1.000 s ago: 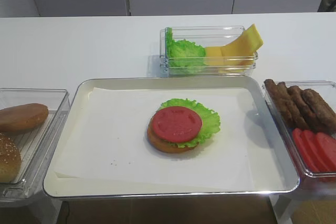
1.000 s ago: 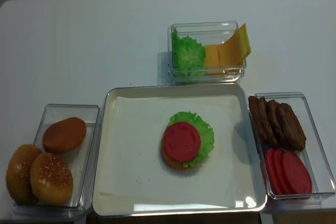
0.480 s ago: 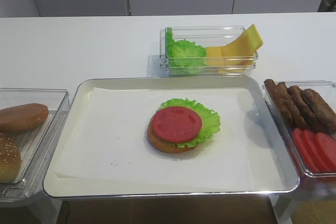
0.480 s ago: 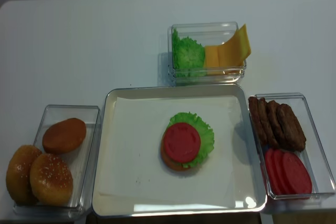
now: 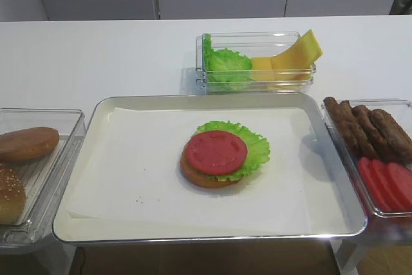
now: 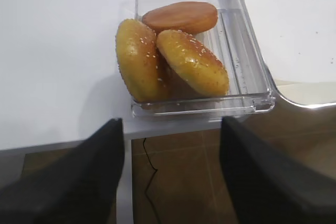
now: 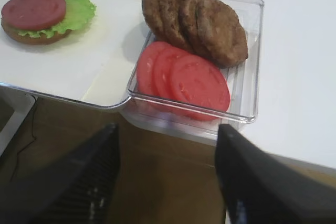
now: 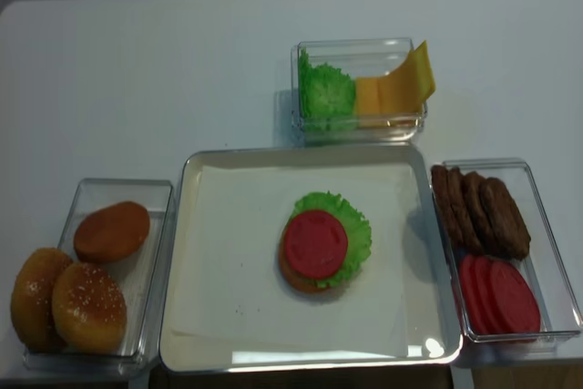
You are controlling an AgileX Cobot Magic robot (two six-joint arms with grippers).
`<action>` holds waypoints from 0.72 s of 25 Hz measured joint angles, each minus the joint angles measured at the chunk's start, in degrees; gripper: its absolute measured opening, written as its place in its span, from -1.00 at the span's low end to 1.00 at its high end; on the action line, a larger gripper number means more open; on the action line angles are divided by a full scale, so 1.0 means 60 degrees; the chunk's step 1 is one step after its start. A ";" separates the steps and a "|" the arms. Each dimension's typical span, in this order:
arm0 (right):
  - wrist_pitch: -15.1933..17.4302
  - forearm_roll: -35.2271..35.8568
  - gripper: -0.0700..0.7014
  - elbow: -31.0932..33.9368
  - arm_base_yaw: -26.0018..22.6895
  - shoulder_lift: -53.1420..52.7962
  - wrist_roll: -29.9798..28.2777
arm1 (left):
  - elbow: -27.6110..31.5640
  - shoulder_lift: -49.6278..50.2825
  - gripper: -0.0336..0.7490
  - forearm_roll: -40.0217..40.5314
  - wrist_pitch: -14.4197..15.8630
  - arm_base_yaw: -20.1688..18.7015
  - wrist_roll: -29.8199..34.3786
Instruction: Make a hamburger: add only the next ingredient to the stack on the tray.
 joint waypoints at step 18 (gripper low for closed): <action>0.0000 0.0022 0.27 0.0020 -0.0657 -0.0363 0.0000 | 0.0000 0.0000 0.18 -0.0016 0.0000 0.0000 0.0000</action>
